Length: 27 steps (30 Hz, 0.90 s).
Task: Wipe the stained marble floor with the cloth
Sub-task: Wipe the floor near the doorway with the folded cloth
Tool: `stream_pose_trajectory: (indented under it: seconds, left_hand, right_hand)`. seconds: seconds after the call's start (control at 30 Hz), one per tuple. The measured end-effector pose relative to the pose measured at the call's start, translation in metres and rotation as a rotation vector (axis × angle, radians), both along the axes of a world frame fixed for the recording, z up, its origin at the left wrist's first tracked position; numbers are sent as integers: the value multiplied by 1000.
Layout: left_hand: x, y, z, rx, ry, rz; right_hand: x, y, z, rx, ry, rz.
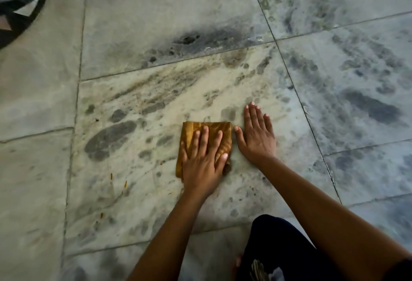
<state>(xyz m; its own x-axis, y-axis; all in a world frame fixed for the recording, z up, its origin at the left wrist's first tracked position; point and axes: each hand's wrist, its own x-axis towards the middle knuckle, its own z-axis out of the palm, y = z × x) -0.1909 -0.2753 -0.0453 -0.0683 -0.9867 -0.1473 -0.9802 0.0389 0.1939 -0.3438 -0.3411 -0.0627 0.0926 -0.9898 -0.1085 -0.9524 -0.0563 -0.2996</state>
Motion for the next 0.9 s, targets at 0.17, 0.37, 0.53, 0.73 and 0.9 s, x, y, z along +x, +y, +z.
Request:
stream_pose_trajectory:
  seconds: [0.17, 0.37, 0.53, 0.73, 0.9]
  left_hand:
    - [23, -52, 5, 109, -38, 45]
    - [21, -69, 3, 80, -44, 97]
    - [3, 15, 1, -24, -25, -29]
    - [70, -44, 7, 119, -44, 162]
    - [77, -21, 7, 96, -56, 303]
  right_hand:
    - [4, 0, -4, -9, 46, -4]
    - [4, 0, -3, -10, 77, -2]
    - [3, -1, -2, -5, 80, -5]
    - [4, 1, 1, 12, 68, -7]
    - [27, 4, 11, 21, -100, -53]
